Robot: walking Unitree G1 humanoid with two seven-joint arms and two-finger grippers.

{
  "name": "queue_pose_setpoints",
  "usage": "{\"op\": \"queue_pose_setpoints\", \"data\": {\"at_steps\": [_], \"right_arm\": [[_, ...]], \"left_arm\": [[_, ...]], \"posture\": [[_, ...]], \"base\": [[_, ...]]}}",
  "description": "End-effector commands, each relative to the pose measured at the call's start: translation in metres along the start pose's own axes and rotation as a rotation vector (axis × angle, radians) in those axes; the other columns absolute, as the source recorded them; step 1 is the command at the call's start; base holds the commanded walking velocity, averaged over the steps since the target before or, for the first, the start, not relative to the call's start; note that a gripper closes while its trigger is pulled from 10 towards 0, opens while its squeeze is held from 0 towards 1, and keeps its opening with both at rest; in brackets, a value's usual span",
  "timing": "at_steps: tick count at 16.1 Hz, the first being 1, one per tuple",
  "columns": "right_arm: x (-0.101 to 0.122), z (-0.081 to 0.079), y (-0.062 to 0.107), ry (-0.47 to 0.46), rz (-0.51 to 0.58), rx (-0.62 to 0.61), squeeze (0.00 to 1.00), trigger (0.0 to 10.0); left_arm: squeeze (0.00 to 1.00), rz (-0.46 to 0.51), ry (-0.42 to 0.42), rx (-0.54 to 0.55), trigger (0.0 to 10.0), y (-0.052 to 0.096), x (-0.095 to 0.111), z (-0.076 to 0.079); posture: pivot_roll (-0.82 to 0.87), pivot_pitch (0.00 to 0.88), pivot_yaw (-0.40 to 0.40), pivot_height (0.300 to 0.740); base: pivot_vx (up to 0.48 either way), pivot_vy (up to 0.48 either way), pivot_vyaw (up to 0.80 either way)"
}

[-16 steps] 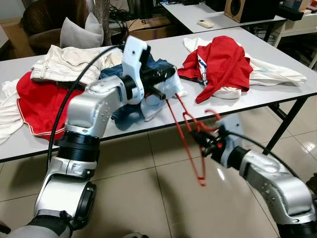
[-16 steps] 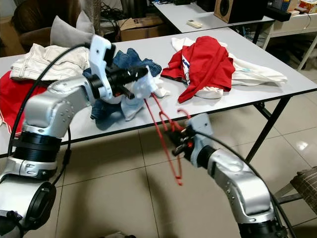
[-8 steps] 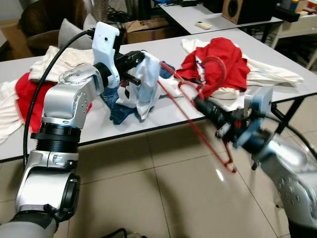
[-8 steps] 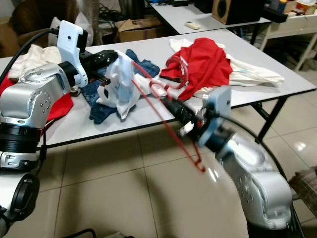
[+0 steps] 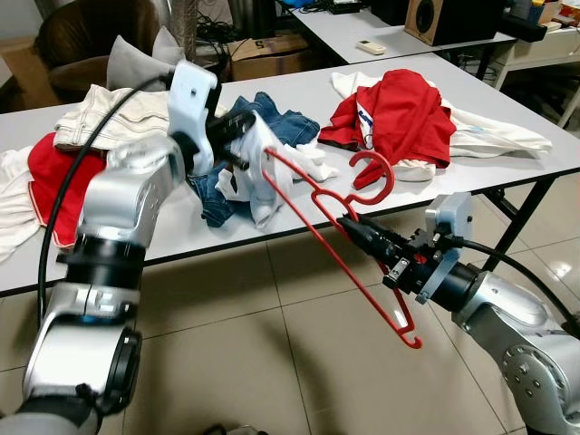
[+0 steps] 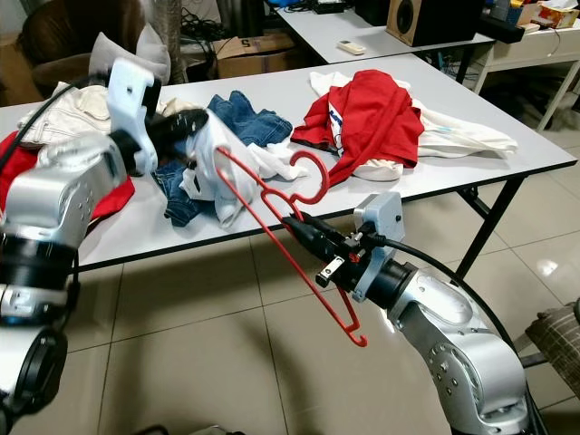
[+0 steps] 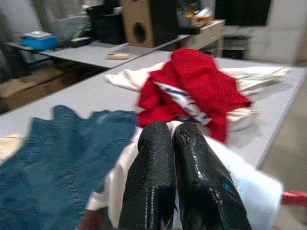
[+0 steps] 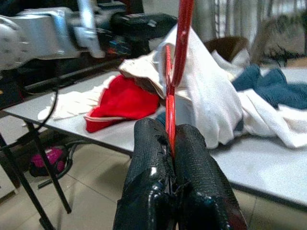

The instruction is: Hang hanger

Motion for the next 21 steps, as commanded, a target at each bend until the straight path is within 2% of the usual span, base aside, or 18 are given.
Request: {"op": "queue_pose_setpoints", "data": {"at_steps": [1,4,7,8,9,10,11,12,13,14,16,19,21], "right_arm": [[0.004,0.0,0.0,0.007,0.007,0.01,0.0,0.0],[0.004,0.002,0.0,0.003,0.006,0.007,0.0,0.0],[0.003,0.003,-0.001,0.002,0.004,0.011,0.0,0.0],[0.003,0.003,-0.001,0.003,0.004,0.011,0.0,0.0],[0.005,0.004,0.0,0.005,0.006,0.012,0.0,0.0],[0.005,0.004,0.0,0.006,0.008,0.012,0.0,0.0],[0.006,0.004,0.001,0.008,0.01,0.013,0.0,0.0],[0.007,0.005,0.001,0.009,0.011,0.014,0.0,0.0],[0.008,0.004,0.0,0.013,0.011,0.022,0.0,0.0],[0.008,0.003,0.0,0.015,0.01,0.028,0.0,0.0],[0.009,0.002,0.0,0.017,0.01,0.034,0.0,0.0],[0.009,0.002,0.0,0.02,0.011,0.035,0.0,0.0],[0.01,0.0,-0.002,0.024,0.011,0.043,0.0,0.0]], "left_arm": [[1.0,0.02,0.0,0.0,10.0,0.005,0.006,-0.005],[1.0,0.04,0.054,-0.029,10.0,0.024,0.003,-0.008],[1.0,0.069,0.124,-0.034,10.0,0.034,0.003,-0.012],[1.0,0.058,0.102,-0.05,10.0,0.036,0.001,-0.009],[1.0,0.012,0.017,-0.157,10.0,0.042,-0.01,0.01],[1.0,-0.024,-0.046,-0.198,10.0,0.043,-0.017,0.02],[1.0,-0.08,-0.143,-0.241,10.0,0.044,-0.028,0.03],[1.0,-0.123,-0.217,-0.246,10.0,0.043,-0.037,0.034],[0.03,-0.153,-0.222,-0.155,10.0,0.036,-0.046,0.031],[0.0,-0.132,-0.185,-0.121,10.0,0.03,-0.043,0.033],[0.0,-0.096,-0.111,-0.079,10.0,0.023,-0.04,0.036],[0.0,-0.082,-0.068,-0.036,10.0,0.019,-0.04,0.037],[0.0,-0.046,0.021,0.054,10.0,0.012,-0.035,0.033]], "posture": [[-0.18,0.0,0.074,0.74],[-0.18,0.0,0.067,0.74],[-0.18,0.0,0.064,0.74],[-0.18,0.0,0.064,0.74],[-0.18,0.0,0.066,0.74],[-0.18,0.0,0.065,0.74],[-0.18,0.0,0.064,0.74],[-0.19,0.0,0.063,0.74],[-0.19,0.0,0.06,0.74],[-0.19,0.0,0.06,0.74],[-0.19,0.0,0.061,0.74],[-0.19,0.0,0.064,0.74],[-0.19,0.0,0.06,0.74]], "base": [[0.0,0.0,0.0],[0.0,0.0,0.0],[0.0,0.0,0.0],[0.0,0.0,0.0],[0.0,0.0,0.0],[0.0,0.0,0.0],[0.0,0.0,0.0],[0.0,0.0,0.0],[0.0,0.0,0.0],[0.0,0.0,0.0],[0.0,0.0,0.0],[0.0,0.0,0.0],[0.0,0.0,0.0]]}}
Point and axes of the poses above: a point about 5 cm out from each wrist's last joint towards the gripper, its own y axis pointing back from the gripper into the wrist, its own x axis along the axis of the wrist's last joint, z = x × y, the point moved 3 cm from there along -y, pointing out of the wrist towards the gripper, and after that the axes turned 15 degrees about -y, right-handed, at the moved point
